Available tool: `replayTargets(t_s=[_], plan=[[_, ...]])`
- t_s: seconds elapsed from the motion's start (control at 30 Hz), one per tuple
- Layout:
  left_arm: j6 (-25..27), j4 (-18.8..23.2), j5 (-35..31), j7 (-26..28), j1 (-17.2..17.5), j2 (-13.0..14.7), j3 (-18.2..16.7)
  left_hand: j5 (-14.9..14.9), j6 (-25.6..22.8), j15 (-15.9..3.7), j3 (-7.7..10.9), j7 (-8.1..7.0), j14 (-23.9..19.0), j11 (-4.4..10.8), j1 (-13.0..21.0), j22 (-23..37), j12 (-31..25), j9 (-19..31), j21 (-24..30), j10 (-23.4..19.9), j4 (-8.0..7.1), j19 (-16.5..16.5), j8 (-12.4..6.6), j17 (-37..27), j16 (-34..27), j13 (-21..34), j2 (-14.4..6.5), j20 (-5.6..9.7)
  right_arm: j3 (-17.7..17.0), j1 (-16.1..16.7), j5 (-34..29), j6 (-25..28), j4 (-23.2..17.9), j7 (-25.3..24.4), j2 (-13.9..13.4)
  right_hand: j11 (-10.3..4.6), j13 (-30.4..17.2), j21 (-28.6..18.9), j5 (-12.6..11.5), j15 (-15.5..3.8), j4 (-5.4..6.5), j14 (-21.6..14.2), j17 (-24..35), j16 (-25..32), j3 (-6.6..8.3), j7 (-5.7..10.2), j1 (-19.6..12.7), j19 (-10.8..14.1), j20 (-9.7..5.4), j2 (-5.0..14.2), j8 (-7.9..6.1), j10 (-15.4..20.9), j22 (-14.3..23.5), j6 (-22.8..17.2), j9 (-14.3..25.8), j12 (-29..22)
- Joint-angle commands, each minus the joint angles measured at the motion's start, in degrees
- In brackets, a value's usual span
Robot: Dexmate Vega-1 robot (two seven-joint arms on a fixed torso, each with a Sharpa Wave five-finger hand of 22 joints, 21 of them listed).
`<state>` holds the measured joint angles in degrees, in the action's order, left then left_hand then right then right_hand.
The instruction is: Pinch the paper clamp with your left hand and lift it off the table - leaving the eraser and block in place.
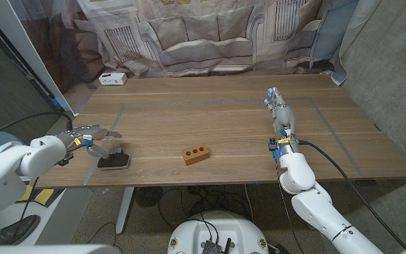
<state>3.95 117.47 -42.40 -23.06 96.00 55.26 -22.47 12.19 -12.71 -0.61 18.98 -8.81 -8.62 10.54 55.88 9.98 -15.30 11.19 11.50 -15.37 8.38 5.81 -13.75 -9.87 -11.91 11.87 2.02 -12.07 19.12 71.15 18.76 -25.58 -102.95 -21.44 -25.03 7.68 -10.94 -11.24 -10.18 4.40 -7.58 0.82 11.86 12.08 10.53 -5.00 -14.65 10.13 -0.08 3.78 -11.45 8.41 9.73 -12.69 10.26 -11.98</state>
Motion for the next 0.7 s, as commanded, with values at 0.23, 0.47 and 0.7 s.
replayTargets(t_s=[0.23, 0.47, 0.7], plan=[[1.1, -0.1, -1.5, 4.7, 1.2, -0.4, 0.7, -0.2, -1.0, -0.35, 0.14, 0.07, -0.8, -0.18, 0.9, 0.2, -0.2, 0.2, 0.6, -0.8, 0.33, -1.2, -0.19, -0.2, -0.4, 0.1, -0.2, -0.1, -0.7, 0.5, -0.1, -0.8, 0.1, -0.1, -0.1, 0.01, -0.2, 0.1, 0.1, 0.33, 0.05, -0.4, 0.3, 0.1, -0.14, 0.21, -0.4, 0.1, 0.42, -0.1, 0.21, 0.5, 0.1, -0.5, 0.3, 0.0], [0.7, -0.7, -0.8, 5.4, 1.2, 0.0, 0.9, -0.4, -1.8, -0.53, 0.17, 0.1, -1.4, -0.26, 1.2, 0.2, -0.2, 0.2, 0.7, -1.3, 0.37, -1.9, -0.28, -0.2, -0.4, 0.1, -0.4, -0.11, -0.9, 0.7, -0.1, -0.8, 0.0, -0.2, 0.1, 0.02, -0.2, 0.1, 0.1, 0.36, 0.05, -0.5, 0.4, 0.2, -0.16, 0.23, -0.3, 0.1, 0.46, -0.12, 0.21, 0.5, 0.1, -0.5, 0.3, 0.0], [1.0, -1.0, -0.7, 6.3, 1.3, 0.1, 1.5, -0.8, -3.6, -1.17, 0.07, -0.2, -3.0, -0.17, 1.5, 0.2, -0.5, 0.2, 0.9, -2.7, 0.38, -3.5, -0.58, -0.2, -0.6, 0.1, -0.5, -0.07, -1.1, 0.8, -0.2, -1.1, 0.1, -0.2, 0.1, 0.01, -0.2, 0.1, 0.1, 0.32, 0.07, -0.7, 0.4, 0.2, -0.19, 0.27, -0.3, 0.1, 0.52, -0.15, 0.23, 0.6, 0.1, -0.6, 0.3, 0.0]])
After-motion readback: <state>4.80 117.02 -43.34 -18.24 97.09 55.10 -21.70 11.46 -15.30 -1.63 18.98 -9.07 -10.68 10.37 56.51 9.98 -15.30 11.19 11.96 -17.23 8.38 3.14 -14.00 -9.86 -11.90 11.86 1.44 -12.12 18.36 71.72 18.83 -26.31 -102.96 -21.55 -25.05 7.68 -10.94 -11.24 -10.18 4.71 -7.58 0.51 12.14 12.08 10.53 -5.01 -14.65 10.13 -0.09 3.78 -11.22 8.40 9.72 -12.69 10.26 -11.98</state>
